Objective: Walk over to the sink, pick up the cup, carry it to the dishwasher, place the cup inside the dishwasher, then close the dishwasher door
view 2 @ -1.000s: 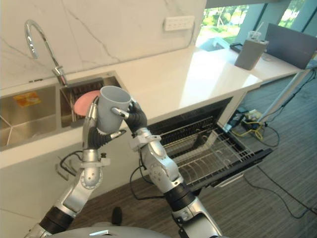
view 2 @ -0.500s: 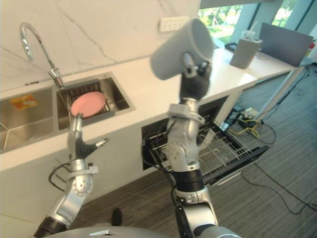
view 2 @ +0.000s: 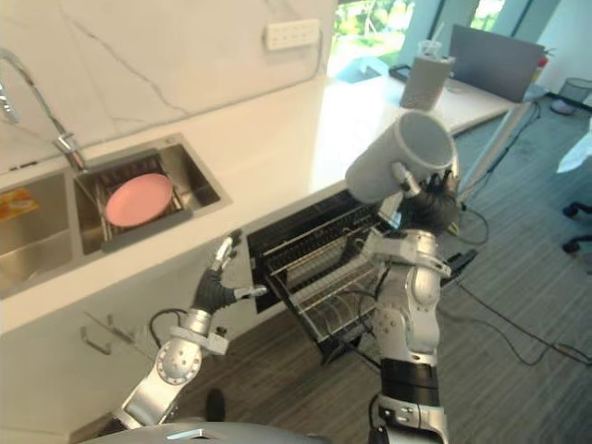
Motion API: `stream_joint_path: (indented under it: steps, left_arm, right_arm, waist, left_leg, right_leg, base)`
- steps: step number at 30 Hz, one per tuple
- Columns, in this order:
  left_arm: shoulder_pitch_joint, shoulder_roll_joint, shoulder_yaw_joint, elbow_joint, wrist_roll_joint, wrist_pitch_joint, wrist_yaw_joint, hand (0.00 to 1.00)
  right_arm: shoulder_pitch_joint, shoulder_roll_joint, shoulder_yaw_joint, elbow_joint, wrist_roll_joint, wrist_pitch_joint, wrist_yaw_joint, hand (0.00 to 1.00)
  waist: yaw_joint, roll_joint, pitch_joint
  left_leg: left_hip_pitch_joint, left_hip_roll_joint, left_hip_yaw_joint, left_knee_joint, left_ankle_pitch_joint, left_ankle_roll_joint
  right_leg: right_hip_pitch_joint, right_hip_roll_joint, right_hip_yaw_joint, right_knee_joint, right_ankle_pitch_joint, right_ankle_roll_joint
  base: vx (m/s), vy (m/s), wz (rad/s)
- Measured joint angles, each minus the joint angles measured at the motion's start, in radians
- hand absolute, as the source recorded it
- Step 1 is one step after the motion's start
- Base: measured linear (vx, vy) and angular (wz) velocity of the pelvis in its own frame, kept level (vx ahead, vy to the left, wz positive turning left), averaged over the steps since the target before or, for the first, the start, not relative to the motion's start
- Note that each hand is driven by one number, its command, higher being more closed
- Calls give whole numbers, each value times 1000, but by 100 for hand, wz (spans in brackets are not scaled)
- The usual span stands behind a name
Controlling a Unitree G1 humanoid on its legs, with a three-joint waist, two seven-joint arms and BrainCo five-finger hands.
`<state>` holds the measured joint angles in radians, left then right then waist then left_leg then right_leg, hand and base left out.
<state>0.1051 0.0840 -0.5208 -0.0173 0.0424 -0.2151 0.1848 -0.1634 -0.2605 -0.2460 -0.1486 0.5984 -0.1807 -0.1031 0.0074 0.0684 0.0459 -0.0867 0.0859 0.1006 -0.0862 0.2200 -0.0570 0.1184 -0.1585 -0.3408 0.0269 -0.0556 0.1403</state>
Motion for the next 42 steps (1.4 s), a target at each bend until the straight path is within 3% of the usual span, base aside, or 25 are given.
stream_joint_path:
  steps: [3, 5, 9, 13, 19, 22, 25, 27, 30, 32, 36, 42]
  left_arm:
    - [47, 11, 8, -14, -111, 12, -134, 0]
    - [74, 24, 10, 8, -118, 38, -170, 0]
    - [93, 40, 43, 266, -61, 64, -196, 0]
    - [130, 81, 103, 449, 81, 69, -180, 0]
    - [108, 115, 301, 667, 200, 85, -96, 0]
    - [104, 148, 350, 762, 200, 94, -84, 0]
    - [125, 163, 374, 814, 185, 96, -84, 0]
    - [123, 143, 384, 813, 154, 69, -75, 0]
    - [116, 131, 390, 811, 119, 29, -45, 0]
    - [110, 131, 388, 810, 116, 16, -36, 0]
    - [105, 131, 381, 806, 98, -1, -14, 0]
    - [101, 132, 366, 813, 95, -3, 5, 0]
  right_arm:
    - [19, -31, -36, 143, -59, 37, 36, 100]
    - [35, -37, -34, 203, -98, 43, 52, 100]
    - [46, -48, -22, 346, -199, 58, 76, 100]
    - [39, -66, 44, 417, -298, 61, 64, 100]
    - [-91, -107, 128, 676, -411, 151, 28, 100]
    - [-183, -129, 171, 760, -430, 180, 29, 100]
    - [-325, -214, 190, 853, -430, 217, 34, 100]
    - [-455, -285, 198, 919, -439, 234, 37, 100]
    - [-569, -306, 225, 956, -448, 253, 42, 100]
    - [-601, -317, 269, 973, -448, 258, 55, 100]
    - [-654, -341, 287, 1036, -446, 316, 59, 100]
    - [-681, -384, 305, 1074, -446, 383, 53, 100]
  waist:
    - [0, -7, 18]
    - [5, -7, 19]
    - [14, -18, 26]
    - [22, -36, 38]
    - [44, -60, 78]
    - [48, -66, 120]
    - [73, -63, 206]
    - [93, -51, 270]
    - [110, -52, 341]
    - [128, -51, 351]
    - [144, -46, 382]
    - [147, -39, 391]
  left_leg:
    - [-4, -1, 4, 0, -2, -2]
    - [-8, 0, 3, 0, -7, 1]
    - [-6, -6, -17, 0, -9, 1]
    - [1, -9, -21, 0, -12, 0]
    - [3, -26, -37, 0, -14, 4]
    - [1, -26, -36, 0, -14, 5]
    - [-28, -22, -38, 0, -1, 7]
    - [-76, -20, -45, 0, 19, 12]
    - [-90, -24, -48, 1, 29, 13]
    - [-111, -22, -47, 0, 31, 15]
    - [-142, -22, -58, 0, 37, 18]
    - [-192, -19, -76, 0, 37, 15]
  right_leg:
    - [-6, -2, 0, 2, -2, 1]
    - [-8, -2, -1, 3, -4, 2]
    - [9, -5, -23, 4, -8, 10]
    - [22, -9, -37, 4, -22, 14]
    - [44, -16, -60, 1, -28, 21]
    - [38, -16, -55, 6, -27, 22]
    - [6, -11, -54, 15, -23, 17]
    - [-35, -8, -54, 19, -12, 11]
    - [-51, -13, -53, 24, -2, 15]
    - [-80, -16, -47, 39, -5, 12]
    - [-127, -21, -43, 85, -21, 5]
    - [-195, -23, -43, 133, -40, 1]
  base:
    - [2, -8, -3]
    - [0, 0, 0]
    - [27, -33, 11]
    - [23, -41, 13]
    - [17, -24, 12]
    - [-8, -17, -4]
    - [-63, -3, 4]
    - [-64, 15, 5]
    - [-40, 7, 1]
    - [0, 0, 0]
    - [-22, -7, 1]
    - [-39, -13, 2]
